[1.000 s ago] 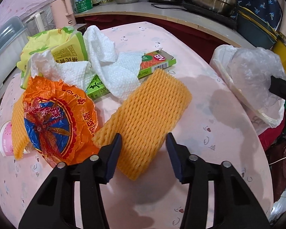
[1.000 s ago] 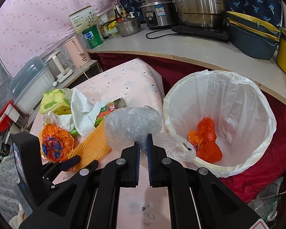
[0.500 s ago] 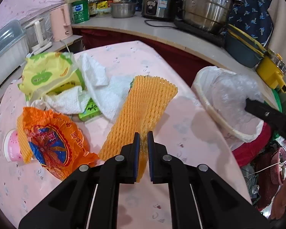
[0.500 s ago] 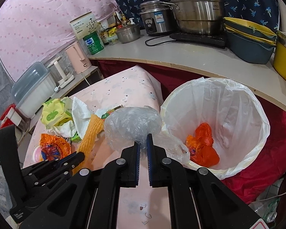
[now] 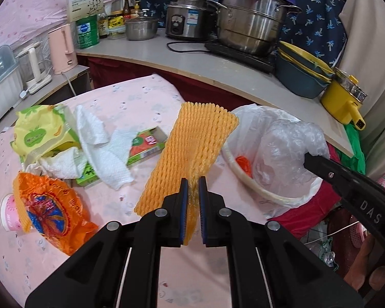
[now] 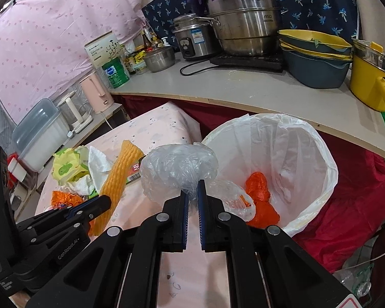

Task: Collect trash
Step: 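Carry the foam net and clear bag over the bin and release both, then move both tools back over the remaining trash on the table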

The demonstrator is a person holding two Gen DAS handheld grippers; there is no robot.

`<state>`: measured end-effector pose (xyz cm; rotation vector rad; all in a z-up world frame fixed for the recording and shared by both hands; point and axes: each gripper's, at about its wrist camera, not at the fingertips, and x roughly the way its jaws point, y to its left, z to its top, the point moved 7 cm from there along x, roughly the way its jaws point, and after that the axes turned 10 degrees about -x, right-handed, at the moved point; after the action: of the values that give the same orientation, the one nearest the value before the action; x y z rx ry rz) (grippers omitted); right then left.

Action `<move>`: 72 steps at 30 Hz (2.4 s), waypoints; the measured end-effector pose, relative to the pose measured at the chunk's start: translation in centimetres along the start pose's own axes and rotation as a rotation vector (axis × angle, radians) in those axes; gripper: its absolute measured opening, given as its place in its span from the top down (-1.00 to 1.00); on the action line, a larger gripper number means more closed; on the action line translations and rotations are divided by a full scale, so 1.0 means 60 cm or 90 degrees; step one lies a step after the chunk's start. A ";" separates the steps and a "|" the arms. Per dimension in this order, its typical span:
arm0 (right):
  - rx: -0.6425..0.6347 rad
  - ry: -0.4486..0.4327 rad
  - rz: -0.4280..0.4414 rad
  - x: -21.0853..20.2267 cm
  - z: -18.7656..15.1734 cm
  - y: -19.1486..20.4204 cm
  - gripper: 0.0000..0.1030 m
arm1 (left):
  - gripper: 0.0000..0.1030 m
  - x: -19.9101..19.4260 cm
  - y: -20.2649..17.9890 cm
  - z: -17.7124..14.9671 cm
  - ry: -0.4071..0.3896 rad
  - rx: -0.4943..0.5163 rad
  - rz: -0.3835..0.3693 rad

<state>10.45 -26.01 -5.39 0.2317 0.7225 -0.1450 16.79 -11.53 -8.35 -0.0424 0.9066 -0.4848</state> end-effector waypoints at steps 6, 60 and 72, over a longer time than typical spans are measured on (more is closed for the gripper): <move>0.028 -0.013 -0.027 -0.014 0.005 -0.052 0.87 | 0.84 0.012 -0.056 0.004 0.011 0.020 -0.034; 0.044 -0.064 -0.061 -0.017 0.083 -0.078 -0.01 | -0.20 0.016 -0.016 0.072 -0.017 -0.067 -0.034; -0.057 -0.045 0.018 -0.012 0.071 0.098 -0.01 | -0.22 -0.063 0.168 0.042 -0.026 -0.166 0.065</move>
<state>13.87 -21.42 -0.87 0.1507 0.6538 -0.0927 20.66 -1.35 -6.37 -0.2418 0.9225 -0.2674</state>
